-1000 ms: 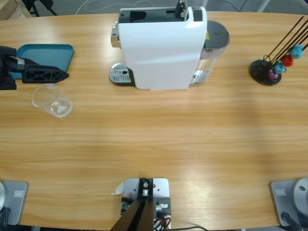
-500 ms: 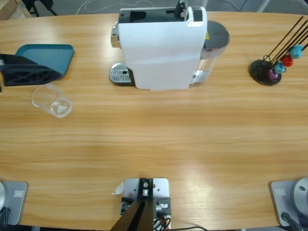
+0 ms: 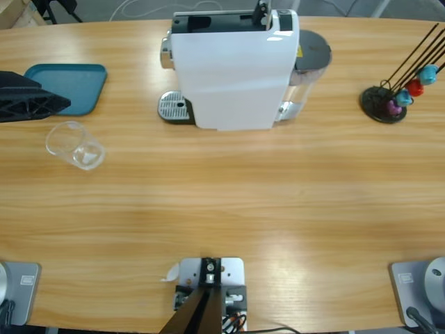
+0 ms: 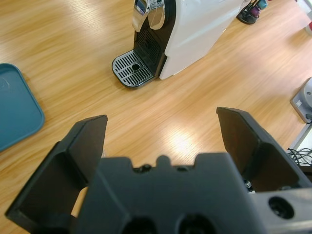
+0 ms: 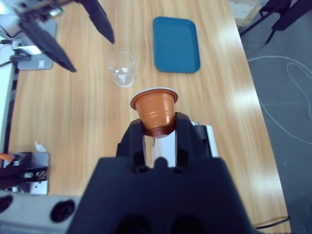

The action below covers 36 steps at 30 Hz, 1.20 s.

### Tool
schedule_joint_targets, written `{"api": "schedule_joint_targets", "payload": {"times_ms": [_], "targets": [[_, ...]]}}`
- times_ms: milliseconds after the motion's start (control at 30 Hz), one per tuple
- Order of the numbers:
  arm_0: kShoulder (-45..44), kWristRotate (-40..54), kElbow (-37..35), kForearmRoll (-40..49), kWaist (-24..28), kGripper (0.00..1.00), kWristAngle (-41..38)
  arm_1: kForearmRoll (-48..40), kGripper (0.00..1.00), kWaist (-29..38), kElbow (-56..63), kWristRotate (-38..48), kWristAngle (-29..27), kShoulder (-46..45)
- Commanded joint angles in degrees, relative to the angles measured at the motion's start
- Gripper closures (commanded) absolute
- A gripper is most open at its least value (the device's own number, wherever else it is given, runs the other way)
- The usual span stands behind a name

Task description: Pour coffee

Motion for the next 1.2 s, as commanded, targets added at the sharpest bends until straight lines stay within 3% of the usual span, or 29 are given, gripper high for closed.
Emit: {"api": "schedule_joint_targets", "payload": {"times_ms": [33,200,867,1200], "targets": [[2.1,0.7,0.2,-0.5,-0.6,0.009,-1.1,-1.4,1.0,-1.8,0.2,0.3,-5.8,6.7],[2.3,0.7,0.7,-0.5,-0.6,0.009,-1.2,-1.6,1.0,-1.3,0.2,0.2,-11.5,7.2],[2.7,0.6,1.2,-0.7,-0.6,0.009,-1.2,-3.4,1.0,-0.1,8.9,1.0,-8.4,8.1],[2.8,0.6,1.5,-0.8,-0.6,0.009,-1.2,-3.8,1.0,-1.9,6.3,1.9,-10.6,8.1]]}}
